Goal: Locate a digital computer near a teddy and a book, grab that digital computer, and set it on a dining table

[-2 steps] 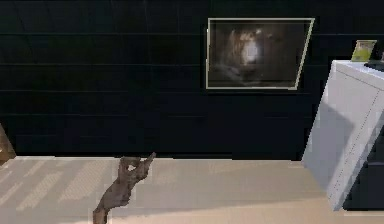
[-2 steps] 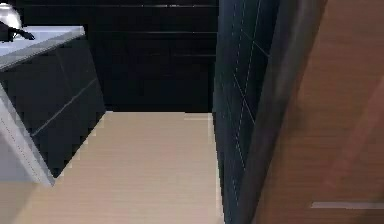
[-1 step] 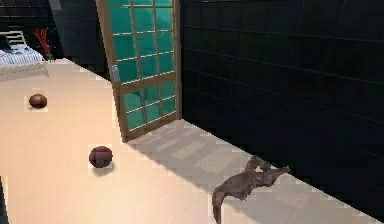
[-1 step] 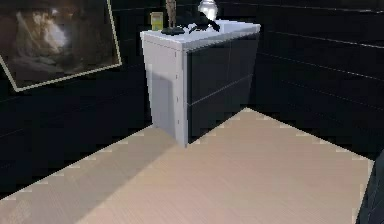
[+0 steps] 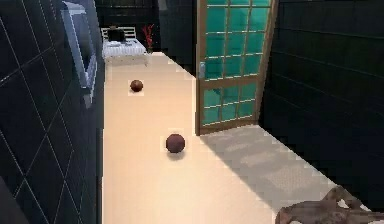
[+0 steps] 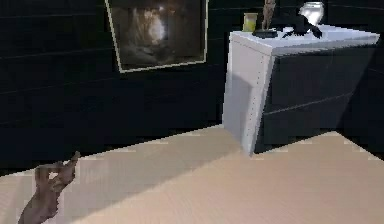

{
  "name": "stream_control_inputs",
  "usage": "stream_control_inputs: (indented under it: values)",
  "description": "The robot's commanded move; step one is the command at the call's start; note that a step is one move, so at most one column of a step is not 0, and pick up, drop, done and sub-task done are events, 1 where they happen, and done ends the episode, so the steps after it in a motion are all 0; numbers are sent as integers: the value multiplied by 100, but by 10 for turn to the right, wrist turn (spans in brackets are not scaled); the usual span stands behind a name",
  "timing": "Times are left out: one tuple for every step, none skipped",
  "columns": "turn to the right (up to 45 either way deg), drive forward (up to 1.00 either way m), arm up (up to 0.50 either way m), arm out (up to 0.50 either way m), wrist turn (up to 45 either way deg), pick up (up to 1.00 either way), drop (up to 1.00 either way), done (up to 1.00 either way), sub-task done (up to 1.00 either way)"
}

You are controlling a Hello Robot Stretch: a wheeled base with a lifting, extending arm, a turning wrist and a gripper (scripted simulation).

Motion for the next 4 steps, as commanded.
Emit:
stream_control_inputs:
  values:
    - [0,45,0,0,0,0,0,0,0]
    - [-150,0,0,0,0,0,0,0,0]
    - [0,100,0,0,0,0,0,0,0]
    - [0,50,0,0,0,0,0,0,0]
